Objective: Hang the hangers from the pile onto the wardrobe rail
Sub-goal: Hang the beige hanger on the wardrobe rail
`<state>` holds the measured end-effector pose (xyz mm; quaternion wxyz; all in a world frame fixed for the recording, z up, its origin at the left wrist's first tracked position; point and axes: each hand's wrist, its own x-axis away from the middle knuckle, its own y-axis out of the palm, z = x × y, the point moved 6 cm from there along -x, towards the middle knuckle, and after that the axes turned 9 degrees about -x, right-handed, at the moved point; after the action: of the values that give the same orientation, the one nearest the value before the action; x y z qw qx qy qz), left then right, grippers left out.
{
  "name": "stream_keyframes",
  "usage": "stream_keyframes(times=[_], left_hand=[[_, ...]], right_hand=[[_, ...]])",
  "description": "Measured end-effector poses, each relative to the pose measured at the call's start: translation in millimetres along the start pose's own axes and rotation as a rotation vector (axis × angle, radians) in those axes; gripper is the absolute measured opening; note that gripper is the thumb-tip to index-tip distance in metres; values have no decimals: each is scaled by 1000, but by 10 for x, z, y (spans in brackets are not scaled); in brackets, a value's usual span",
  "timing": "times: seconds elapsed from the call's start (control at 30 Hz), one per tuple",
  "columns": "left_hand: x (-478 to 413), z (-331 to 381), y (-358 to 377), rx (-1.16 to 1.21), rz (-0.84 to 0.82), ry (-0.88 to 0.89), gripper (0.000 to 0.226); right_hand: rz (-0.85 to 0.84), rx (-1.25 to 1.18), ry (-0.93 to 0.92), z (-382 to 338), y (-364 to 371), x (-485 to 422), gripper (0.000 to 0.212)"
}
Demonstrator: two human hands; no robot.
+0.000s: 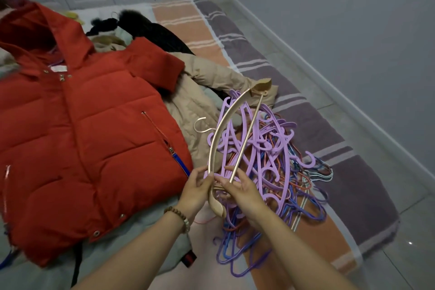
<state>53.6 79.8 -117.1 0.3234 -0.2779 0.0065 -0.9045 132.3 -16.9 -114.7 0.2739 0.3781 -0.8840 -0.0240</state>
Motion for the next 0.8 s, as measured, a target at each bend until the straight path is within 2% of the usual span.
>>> stream_keyframes(times=[0.2, 0.27, 0.4, 0.57, 0.8], left_hand=[[294, 838, 6, 173, -9, 72, 40], [461, 1284, 49, 189, -31, 136, 35], [906, 2336, 133, 174, -89, 334, 28], [1821, 3573, 411, 99, -283, 605, 27], [3534, 4712, 979, -67, -617, 937, 31]], right_hand=[[69, -8, -194, -824, 33, 407, 36], [167, -8, -272, -1231, -6, 636, 42], [434, 40, -491, -2255, -170, 1372, 67], [553, 103, -717, -3505, -325, 2591, 67], [614, 151, -703, -4560, -482, 4439, 74]])
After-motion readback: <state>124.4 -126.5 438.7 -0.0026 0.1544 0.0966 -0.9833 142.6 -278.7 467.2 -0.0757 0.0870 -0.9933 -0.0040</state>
